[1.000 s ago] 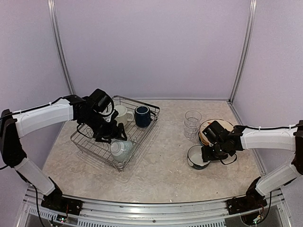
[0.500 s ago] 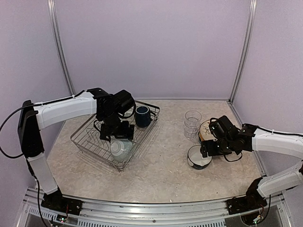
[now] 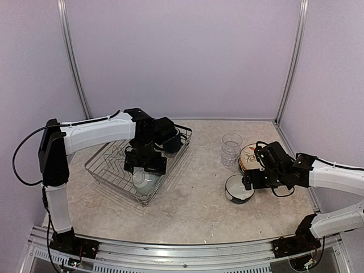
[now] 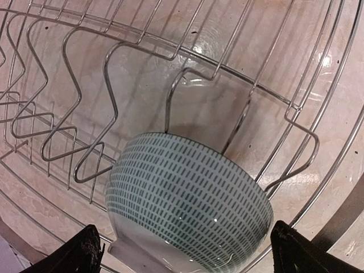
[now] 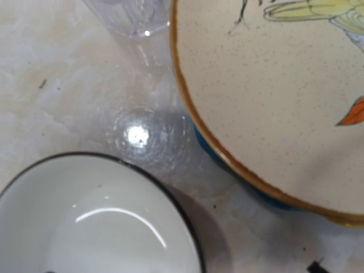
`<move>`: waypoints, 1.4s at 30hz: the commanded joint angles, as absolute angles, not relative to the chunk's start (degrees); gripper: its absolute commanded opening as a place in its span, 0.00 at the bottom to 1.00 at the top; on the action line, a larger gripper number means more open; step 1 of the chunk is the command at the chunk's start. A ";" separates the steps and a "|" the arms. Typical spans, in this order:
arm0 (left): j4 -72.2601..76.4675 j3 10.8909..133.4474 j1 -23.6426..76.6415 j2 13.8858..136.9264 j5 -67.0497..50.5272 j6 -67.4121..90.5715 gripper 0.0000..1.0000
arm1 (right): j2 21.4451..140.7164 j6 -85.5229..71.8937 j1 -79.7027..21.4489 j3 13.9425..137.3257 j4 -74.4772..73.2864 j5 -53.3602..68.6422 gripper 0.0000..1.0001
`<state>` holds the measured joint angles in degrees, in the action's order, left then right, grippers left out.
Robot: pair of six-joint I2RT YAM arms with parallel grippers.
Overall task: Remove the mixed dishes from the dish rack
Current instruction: Grab the bowl from the dish rack.
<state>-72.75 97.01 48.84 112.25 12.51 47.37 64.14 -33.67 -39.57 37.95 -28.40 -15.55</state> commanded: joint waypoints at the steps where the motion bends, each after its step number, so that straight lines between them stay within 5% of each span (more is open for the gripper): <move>1: -74.11 100.65 48.53 114.87 12.31 47.68 0.99 | 61.60 -33.41 -39.26 36.70 -26.87 -15.99 0.94; 28: -76.20 95.01 45.56 112.23 11.12 44.95 0.89 | 62.39 -32.72 -39.21 36.96 -23.25 -14.53 0.96; 42: -75.19 89.86 44.21 106.73 7.44 42.52 0.99 | 64.16 -32.63 -39.28 37.42 -21.99 -13.30 0.96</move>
<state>-71.81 92.23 44.21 109.23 9.41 44.45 63.16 -32.99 -39.57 37.56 -23.20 -13.96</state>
